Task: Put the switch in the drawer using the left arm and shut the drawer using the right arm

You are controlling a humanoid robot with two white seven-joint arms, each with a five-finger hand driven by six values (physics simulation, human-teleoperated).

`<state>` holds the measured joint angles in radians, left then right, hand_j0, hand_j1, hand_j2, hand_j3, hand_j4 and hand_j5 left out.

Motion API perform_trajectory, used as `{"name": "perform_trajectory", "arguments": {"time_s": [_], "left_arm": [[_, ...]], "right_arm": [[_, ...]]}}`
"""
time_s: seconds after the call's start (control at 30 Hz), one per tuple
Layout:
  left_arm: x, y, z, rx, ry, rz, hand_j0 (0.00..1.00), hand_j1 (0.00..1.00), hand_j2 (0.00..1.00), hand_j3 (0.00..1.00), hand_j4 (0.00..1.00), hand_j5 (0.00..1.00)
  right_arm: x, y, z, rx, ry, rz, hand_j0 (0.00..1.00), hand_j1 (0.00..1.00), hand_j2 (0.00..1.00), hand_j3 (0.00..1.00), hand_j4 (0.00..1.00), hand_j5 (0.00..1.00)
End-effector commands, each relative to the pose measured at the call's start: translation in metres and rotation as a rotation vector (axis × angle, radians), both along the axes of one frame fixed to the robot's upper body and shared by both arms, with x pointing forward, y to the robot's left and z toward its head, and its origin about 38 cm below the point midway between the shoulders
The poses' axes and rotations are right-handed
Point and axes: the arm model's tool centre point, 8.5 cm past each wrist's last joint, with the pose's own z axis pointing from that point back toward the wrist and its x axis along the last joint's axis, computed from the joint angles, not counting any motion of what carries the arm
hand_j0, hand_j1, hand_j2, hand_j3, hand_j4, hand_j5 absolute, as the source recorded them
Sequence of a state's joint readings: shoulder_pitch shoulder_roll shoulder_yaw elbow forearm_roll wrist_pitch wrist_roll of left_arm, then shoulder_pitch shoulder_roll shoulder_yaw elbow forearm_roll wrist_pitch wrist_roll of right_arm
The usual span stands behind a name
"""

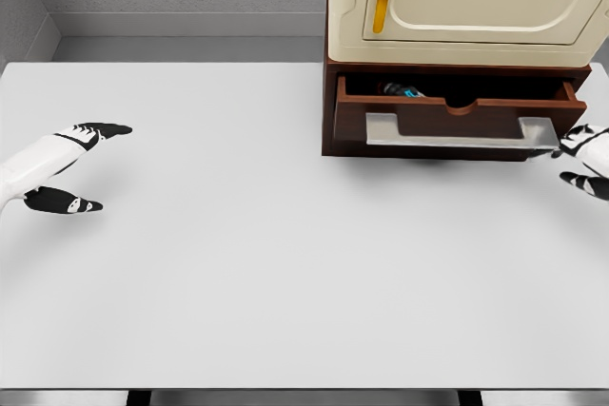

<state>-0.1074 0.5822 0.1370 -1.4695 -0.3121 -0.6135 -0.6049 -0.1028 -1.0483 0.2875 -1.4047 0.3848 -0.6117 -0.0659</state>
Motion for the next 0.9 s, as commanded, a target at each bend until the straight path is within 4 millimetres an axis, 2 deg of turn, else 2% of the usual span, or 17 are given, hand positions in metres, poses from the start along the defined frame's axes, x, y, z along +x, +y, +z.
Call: {"name": "perform_trajectory", "arguments": {"time_s": [0.0, 0.33, 0.47, 0.53, 0.77, 0.83, 0.87], "left_arm": [[0.0, 0.0, 0.001, -0.008, 0.0, 0.001, 1.0, 1.0, 1.0, 1.0, 1.0, 1.0], [0.0, 0.0, 0.0, -0.007, 0.0, 0.001, 1.0, 1.0, 1.0, 1.0, 1.0, 1.0], [0.0, 0.0, 0.0, -0.007, 0.0, 0.001, 1.0, 1.0, 1.0, 1.0, 1.0, 1.0], [0.0, 0.0, 0.0, -0.007, 0.0, 0.001, 1.0, 1.0, 1.0, 1.0, 1.0, 1.0], [0.0, 0.0, 0.0, -0.007, 0.001, 0.002, 1.0, 1.0, 1.0, 1.0, 1.0, 1.0], [0.0, 0.0, 0.001, -0.008, 0.0, 0.001, 1.0, 1.0, 1.0, 1.0, 1.0, 1.0], [0.0, 0.0, 0.0, -0.008, 0.002, 0.001, 1.0, 1.0, 1.0, 1.0, 1.0, 1.0]], "right_arm": [[-0.003, 0.005, -0.016, -0.022, 0.037, 0.013, 0.67, 0.67, 0.67, 0.67, 0.67, 0.67], [0.001, 0.002, -0.015, -0.022, 0.029, 0.001, 0.68, 0.68, 0.68, 0.68, 0.68, 0.68], [-0.004, -0.011, -0.015, -0.059, 0.057, -0.013, 0.69, 0.69, 0.69, 0.69, 0.69, 0.69], [-0.01, -0.008, -0.015, -0.069, 0.071, 0.007, 0.7, 0.7, 0.7, 0.7, 0.7, 0.7], [-0.039, 0.065, 0.019, -0.081, 0.031, 0.277, 0.69, 0.69, 0.69, 0.69, 0.69, 0.69], [-0.045, 0.078, 0.026, -0.104, 0.037, 0.332, 0.69, 0.69, 0.69, 0.69, 0.69, 0.69], [-0.046, 0.077, 0.025, -0.116, 0.053, 0.333, 0.69, 0.69, 0.69, 0.69, 0.69, 0.69]]}}
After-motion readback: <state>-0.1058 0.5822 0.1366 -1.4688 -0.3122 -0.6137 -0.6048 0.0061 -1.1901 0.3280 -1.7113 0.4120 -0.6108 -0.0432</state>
